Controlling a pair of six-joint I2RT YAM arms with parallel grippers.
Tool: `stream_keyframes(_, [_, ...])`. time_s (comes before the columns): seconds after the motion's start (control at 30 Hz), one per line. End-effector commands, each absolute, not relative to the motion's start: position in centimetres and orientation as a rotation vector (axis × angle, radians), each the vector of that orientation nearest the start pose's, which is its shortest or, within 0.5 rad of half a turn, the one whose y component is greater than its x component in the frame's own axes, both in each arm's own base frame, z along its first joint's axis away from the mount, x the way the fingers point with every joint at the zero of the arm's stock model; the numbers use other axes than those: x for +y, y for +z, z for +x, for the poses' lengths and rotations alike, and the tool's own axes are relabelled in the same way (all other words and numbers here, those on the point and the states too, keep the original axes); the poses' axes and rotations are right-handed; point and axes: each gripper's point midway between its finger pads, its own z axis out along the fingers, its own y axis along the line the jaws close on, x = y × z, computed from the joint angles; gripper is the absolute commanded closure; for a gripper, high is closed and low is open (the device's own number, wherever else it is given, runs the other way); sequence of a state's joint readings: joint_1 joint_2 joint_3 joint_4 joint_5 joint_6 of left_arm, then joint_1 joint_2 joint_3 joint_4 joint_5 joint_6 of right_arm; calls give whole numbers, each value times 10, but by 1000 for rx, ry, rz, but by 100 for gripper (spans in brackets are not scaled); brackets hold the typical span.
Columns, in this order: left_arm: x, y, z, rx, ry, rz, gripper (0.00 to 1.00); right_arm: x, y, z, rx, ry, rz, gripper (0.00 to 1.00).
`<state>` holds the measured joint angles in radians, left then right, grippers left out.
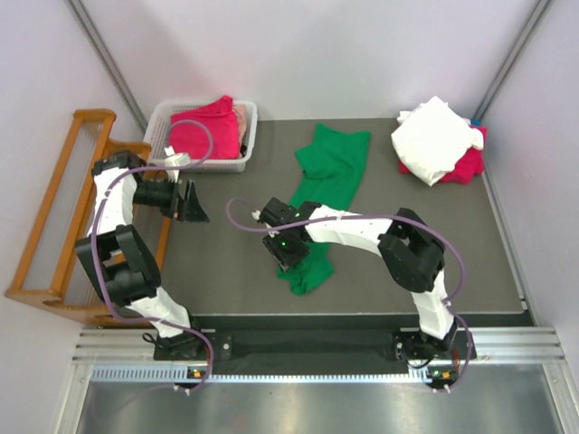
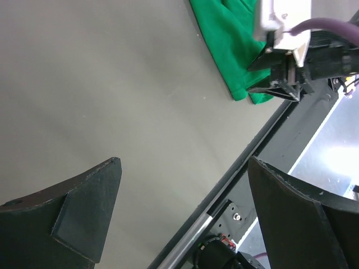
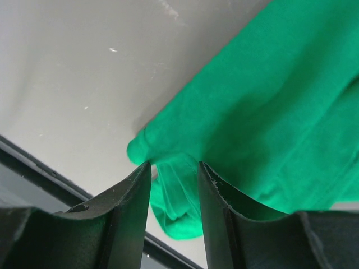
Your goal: Fold and stack the t-shirts
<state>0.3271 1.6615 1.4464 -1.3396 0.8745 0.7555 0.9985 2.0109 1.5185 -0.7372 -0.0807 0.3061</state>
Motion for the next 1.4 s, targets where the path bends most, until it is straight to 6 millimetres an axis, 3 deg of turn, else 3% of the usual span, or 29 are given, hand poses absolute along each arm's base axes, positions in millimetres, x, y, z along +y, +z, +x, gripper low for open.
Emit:
stream_keyframes(0.0, [-27, 195, 278, 2425, -1089, 495, 1, 383, 38, 210, 2699, 467, -1013, 60])
stream_keyframes(0.4, [-22, 194, 279, 2432, -1028, 492, 1, 397, 37, 205, 2714, 538, -1032, 58])
stream_keyframes(0.63, [-23, 192, 281, 2432, -1046, 488, 1, 421, 38, 198, 2698, 618, -1098, 58])
stream_keyframes(1.07, [-24, 191, 282, 2434, -1064, 473, 1, 453, 22, 192, 2709, 707, -1180, 57])
stream_keyframes(1.2, [-21, 201, 288, 2402, -1042, 451, 1, 469, 19, 193, 2701, 775, -1198, 57])
stream_keyframes(1.37, [-1, 215, 304, 2345, -976, 333, 2, 490, 20, 200, 2670, 832, -1217, 56])
